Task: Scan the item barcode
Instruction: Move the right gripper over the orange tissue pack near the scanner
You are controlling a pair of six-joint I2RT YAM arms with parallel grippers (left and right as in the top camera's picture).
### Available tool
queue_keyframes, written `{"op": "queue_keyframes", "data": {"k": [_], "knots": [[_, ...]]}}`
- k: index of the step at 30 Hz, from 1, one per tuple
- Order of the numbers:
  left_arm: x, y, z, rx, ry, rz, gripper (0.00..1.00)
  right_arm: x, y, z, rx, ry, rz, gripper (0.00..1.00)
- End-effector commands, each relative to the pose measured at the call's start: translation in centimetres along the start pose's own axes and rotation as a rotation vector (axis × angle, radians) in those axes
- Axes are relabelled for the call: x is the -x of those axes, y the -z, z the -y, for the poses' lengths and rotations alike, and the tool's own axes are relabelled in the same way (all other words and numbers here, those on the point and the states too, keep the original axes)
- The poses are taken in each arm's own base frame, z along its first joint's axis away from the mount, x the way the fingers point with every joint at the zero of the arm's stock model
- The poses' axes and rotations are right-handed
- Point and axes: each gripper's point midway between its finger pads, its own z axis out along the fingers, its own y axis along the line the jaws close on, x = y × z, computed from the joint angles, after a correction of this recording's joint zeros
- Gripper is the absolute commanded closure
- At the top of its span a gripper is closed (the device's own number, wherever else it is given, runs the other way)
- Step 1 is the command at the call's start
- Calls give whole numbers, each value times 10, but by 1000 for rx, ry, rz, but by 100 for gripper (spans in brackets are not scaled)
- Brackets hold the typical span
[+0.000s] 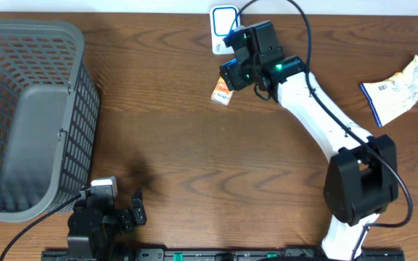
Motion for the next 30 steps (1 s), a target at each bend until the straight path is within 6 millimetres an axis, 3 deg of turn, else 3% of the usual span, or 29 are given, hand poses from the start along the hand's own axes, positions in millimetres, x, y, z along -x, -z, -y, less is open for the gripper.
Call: {"op": "queue_keyframes", "data": {"k": [1,5,9,15,22,27,30], "knots": [[-1,-1,-2,9,11,-4,0,-21,-29,10,10,114,-49,1],[-1,-1,-2,9,11,-3,0,-35,-57,3,133,140,-48,1],[-1,-1,-2,9,11,-3,0,-47,-79,2,227,111,-39,8],[-1,-1,-2,9,11,-3,0,-49,-89,-7,408,71,22,12],[-1,-1,-2,9,11,-3,0,-78,-113,4,422,22,-28,22],[-1,-1,-2,9,11,-3,0,-83,-118,15,397,-9,-40,62],[-1,-1,-2,9,11,-3,0,-80,-118,24,354,-73,-53,78]]}}
